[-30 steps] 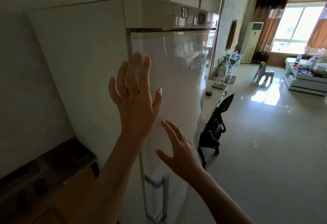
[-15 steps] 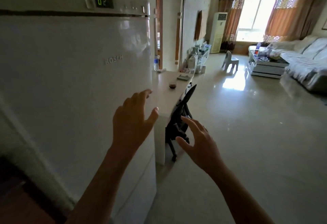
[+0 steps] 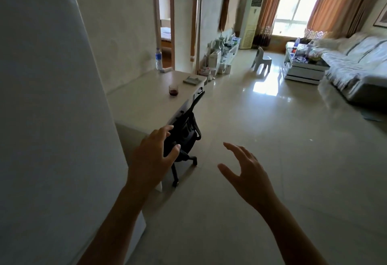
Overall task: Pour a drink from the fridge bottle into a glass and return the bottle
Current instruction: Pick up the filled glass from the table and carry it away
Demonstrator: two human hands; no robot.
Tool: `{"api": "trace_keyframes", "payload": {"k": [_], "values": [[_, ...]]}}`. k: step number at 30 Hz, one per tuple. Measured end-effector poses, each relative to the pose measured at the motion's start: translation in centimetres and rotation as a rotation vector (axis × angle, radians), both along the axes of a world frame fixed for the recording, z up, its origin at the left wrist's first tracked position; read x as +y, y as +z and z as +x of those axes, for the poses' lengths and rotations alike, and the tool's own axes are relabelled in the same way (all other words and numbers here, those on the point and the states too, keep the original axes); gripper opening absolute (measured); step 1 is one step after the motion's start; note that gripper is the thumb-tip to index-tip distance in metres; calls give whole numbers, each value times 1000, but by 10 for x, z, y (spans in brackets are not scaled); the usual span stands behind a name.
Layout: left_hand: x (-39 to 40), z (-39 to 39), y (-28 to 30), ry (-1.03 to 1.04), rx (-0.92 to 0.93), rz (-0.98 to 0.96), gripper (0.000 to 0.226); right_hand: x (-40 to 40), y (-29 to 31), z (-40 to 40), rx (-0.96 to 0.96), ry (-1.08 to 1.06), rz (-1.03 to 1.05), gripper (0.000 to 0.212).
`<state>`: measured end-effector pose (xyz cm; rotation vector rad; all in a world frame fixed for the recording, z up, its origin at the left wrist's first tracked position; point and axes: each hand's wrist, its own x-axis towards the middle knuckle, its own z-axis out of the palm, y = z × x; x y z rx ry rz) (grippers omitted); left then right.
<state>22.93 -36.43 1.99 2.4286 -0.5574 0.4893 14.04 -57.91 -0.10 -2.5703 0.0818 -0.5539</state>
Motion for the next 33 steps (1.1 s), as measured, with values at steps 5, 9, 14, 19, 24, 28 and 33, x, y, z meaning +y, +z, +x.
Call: {"api": "trace_keyframes", "payload": {"k": [5, 9, 14, 19, 24, 28, 33], "values": [[-55, 73, -25, 7, 10, 101, 47, -70, -4, 61, 27, -23, -1, 53], [-108, 134, -44, 11, 62, 157, 42, -129, -6, 108, 121, -62, 15, 55], [-185, 200, -46, -35, 19, 243, 38, -198, -3, 162, 155, -118, 24, 58], [-248, 257, -43, -39, 10, 247, 32, -258, -9, 232, 155, -112, 42, 56], [-293, 330, -46, 75, -47, 283, 30, -310, -11, 328, 146, 15, -7, 54], [-326, 376, -41, 223, -77, 322, 31, -350, -3, 405, 149, 169, -87, 53], [-355, 417, -41, 351, -27, 311, 27, -386, 0, 497, 174, 337, -145, 52]]}}
